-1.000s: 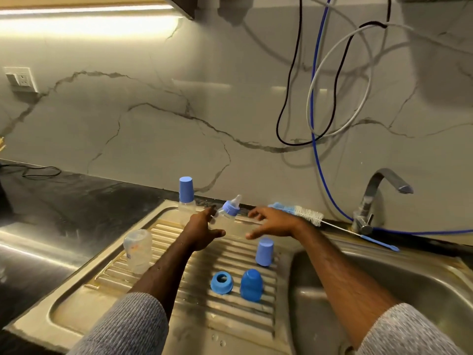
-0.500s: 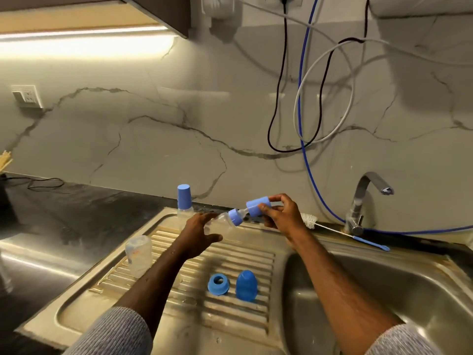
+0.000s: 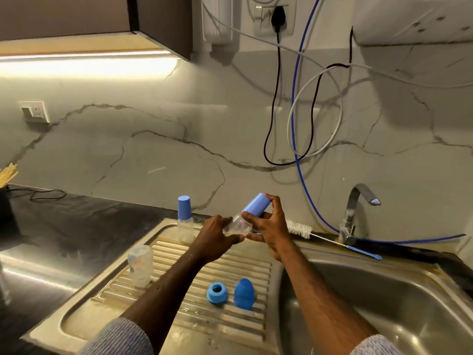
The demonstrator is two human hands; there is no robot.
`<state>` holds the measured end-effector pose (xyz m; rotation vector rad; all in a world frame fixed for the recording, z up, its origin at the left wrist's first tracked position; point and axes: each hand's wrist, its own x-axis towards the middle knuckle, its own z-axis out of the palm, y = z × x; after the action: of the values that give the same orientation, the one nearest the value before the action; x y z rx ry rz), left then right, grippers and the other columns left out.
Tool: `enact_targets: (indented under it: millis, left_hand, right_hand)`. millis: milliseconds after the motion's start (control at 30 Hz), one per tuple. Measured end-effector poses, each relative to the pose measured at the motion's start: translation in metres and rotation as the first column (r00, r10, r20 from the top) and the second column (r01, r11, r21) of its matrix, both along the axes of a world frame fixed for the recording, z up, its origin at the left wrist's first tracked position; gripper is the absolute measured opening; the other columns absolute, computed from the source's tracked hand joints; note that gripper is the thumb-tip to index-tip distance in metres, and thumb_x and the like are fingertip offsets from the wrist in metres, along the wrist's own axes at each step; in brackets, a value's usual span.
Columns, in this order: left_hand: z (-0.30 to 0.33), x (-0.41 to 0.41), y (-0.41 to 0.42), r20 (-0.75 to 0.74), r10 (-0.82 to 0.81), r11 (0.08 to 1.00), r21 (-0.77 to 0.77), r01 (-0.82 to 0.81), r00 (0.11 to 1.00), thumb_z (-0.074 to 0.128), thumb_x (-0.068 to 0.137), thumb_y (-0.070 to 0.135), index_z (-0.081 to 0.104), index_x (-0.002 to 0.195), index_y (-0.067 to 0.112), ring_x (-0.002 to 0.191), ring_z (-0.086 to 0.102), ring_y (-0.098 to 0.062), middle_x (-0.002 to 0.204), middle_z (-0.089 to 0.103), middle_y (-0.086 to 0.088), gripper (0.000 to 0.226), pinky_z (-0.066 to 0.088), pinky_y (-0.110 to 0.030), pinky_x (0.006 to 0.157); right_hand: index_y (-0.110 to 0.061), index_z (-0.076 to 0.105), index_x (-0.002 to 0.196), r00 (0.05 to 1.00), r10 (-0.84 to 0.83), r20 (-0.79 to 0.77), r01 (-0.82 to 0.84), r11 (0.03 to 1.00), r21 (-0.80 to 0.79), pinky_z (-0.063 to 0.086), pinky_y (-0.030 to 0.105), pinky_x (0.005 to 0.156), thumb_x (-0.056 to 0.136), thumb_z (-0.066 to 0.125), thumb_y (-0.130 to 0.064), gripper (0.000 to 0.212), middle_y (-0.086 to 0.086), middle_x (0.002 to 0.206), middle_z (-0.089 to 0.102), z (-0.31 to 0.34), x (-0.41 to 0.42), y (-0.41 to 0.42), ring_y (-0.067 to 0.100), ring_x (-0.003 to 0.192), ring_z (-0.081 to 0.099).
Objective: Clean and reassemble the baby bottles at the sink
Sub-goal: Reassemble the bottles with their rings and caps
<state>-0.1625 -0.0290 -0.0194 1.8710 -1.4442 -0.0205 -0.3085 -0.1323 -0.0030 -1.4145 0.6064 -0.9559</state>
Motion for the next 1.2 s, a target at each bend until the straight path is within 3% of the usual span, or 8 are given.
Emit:
enact_targets:
  millis: [267, 400, 467, 567, 800, 967, 1100, 1200]
  left_hand:
    - [-0.011, 0.006, -0.003, -0.214, -0.041, 0.997, -0.069, 0.027, 0.976, 0.079, 0.085, 0.033, 0.07, 0.12, 0.011, 0.095, 0.066, -0.017, 0.104, 0.071, -0.003, 0.042, 0.056, -0.041, 0.09]
    - [-0.01, 0.033, -0.009, -0.104, -0.019, 0.994, 0.108, 0.03, 0.994, 0.083, 0.081, 0.035, 0.063, 0.13, 0.018, 0.104, 0.063, -0.011, 0.119, 0.07, 0.0, 0.056, 0.053, -0.031, 0.093]
    - [-0.012, 0.051, -0.01, -0.058, 0.071, 0.977, 0.204, -0.058, 0.996, 0.085, 0.078, 0.037, 0.056, 0.138, 0.017, 0.11, 0.062, -0.015, 0.126, 0.066, -0.004, 0.069, 0.052, -0.03, 0.092]
    - [-0.018, 0.072, -0.012, -0.036, 0.153, 0.955, 0.264, -0.138, 0.988, 0.085, 0.078, 0.037, 0.062, 0.126, 0.013, 0.099, 0.065, -0.015, 0.114, 0.069, -0.005, 0.058, 0.056, -0.031, 0.086]
    - [-0.027, 0.101, -0.016, 0.02, 0.156, 0.927, 0.343, -0.153, 0.988, 0.085, 0.078, 0.036, 0.074, 0.108, 0.012, 0.077, 0.058, -0.006, 0.095, 0.069, 0.002, 0.04, 0.039, -0.016, 0.059]
    - [-0.037, 0.112, -0.019, 0.015, 0.129, 0.923, 0.363, -0.125, 0.992, 0.083, 0.082, 0.033, 0.074, 0.108, 0.009, 0.092, 0.065, -0.016, 0.103, 0.072, -0.003, 0.036, 0.053, -0.024, 0.075]
    - [-0.037, 0.113, -0.019, 0.002, 0.113, 0.93, 0.353, -0.107, 0.994, 0.081, 0.084, 0.031, 0.073, 0.109, 0.008, 0.095, 0.066, -0.016, 0.104, 0.072, -0.004, 0.035, 0.057, -0.03, 0.086]
    - [-0.034, 0.109, -0.017, 0.003, 0.11, 0.936, 0.337, -0.105, 0.994, 0.081, 0.084, 0.03, 0.073, 0.107, 0.009, 0.093, 0.066, -0.014, 0.102, 0.072, -0.003, 0.033, 0.055, -0.027, 0.08]
  right_hand:
    - [-0.059, 0.033, 0.135, 0.991, 0.09, -0.098, -0.1, 0.99, -0.102, 0.062, 0.055, 0.069, 0.073, 0.089, -0.012, 0.095, 0.013, 0.121, 0.062, 0.002, 0.016, -0.003, 0.034, 0.104, 0.069]
    - [-0.042, 0.023, 0.15, 0.973, -0.083, -0.218, -0.003, 0.93, -0.367, 0.062, 0.041, 0.08, 0.072, 0.089, -0.009, 0.108, -0.002, 0.116, 0.059, -0.004, 0.041, -0.005, 0.021, 0.101, 0.068]
    - [-0.028, 0.038, 0.142, 0.951, -0.167, -0.261, 0.056, 0.921, -0.385, 0.058, 0.034, 0.084, 0.068, 0.092, -0.013, 0.093, 0.002, 0.12, 0.064, -0.009, 0.055, -0.008, 0.018, 0.098, 0.067]
    - [-0.017, 0.057, 0.12, 0.892, -0.232, -0.387, 0.057, 0.909, -0.413, 0.049, 0.026, 0.075, 0.064, 0.095, -0.019, 0.068, 0.005, 0.119, 0.07, -0.024, 0.076, -0.016, 0.015, 0.091, 0.064]
    - [-0.014, 0.061, 0.124, 0.837, -0.281, -0.469, 0.059, 0.899, -0.433, 0.051, 0.031, 0.086, 0.063, 0.095, -0.015, 0.07, 0.007, 0.12, 0.07, -0.047, 0.11, -0.033, 0.02, 0.1, 0.064]
    - [-0.012, 0.059, 0.126, 0.835, -0.269, -0.481, 0.064, 0.914, -0.4, 0.052, 0.039, 0.095, 0.068, 0.092, -0.016, 0.067, 0.007, 0.123, 0.069, -0.047, 0.121, -0.044, 0.023, 0.106, 0.065]
    - [-0.014, 0.055, 0.13, 0.82, -0.25, -0.515, 0.053, 0.929, -0.367, 0.048, 0.033, 0.087, 0.075, 0.088, -0.023, 0.065, 0.007, 0.127, 0.066, -0.05, 0.122, -0.046, 0.019, 0.104, 0.061]
    - [-0.016, 0.048, 0.138, 0.818, -0.226, -0.529, 0.054, 0.946, -0.32, 0.047, 0.033, 0.088, 0.075, 0.088, -0.025, 0.075, 0.008, 0.128, 0.064, -0.051, 0.118, -0.047, 0.022, 0.109, 0.061]
